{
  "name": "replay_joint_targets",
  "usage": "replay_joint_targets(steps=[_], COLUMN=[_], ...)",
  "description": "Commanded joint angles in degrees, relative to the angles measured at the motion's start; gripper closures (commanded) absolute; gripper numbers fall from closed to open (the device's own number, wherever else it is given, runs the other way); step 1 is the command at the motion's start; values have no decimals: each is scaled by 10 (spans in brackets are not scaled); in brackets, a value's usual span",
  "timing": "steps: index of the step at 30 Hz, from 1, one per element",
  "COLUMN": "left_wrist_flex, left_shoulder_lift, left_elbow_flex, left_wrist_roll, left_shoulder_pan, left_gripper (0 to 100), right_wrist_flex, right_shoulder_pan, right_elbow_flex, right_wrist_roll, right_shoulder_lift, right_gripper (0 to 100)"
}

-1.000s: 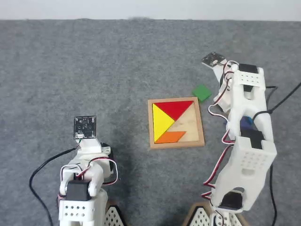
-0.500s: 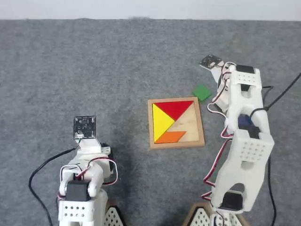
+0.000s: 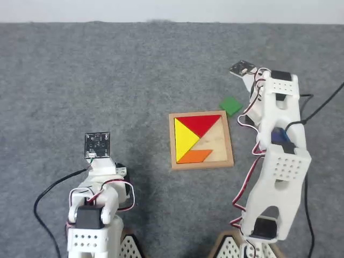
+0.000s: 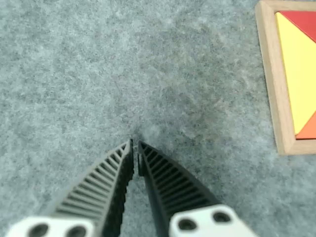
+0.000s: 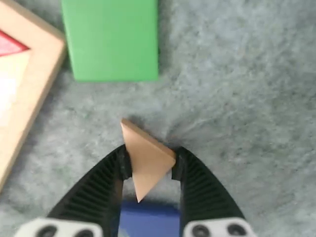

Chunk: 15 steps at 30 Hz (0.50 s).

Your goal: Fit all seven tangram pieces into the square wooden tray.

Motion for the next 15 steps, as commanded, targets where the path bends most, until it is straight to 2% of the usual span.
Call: replay_joint_targets(steps=[1, 10, 12, 15], left_wrist_flex=[1, 1, 1, 1], left_shoulder_lift=[-11, -11, -11, -11], left_elbow_flex=[-7, -7, -7, -7], left_wrist_roll=[-6, -6, -6, -6], left_shoulder_pan=[-4, -4, -4, -4], left_gripper=[986, 986, 986, 986], right_wrist_flex=[44, 144, 131, 47], right_shoulder_pan=[-9, -42, -59, -92], right_elbow_flex=[-45, -5, 60, 205], right_wrist_roll=[-24, -53, -53, -54], right_shoulder_lift=[-28, -215, -269, -352], right_gripper=[987, 990, 990, 990])
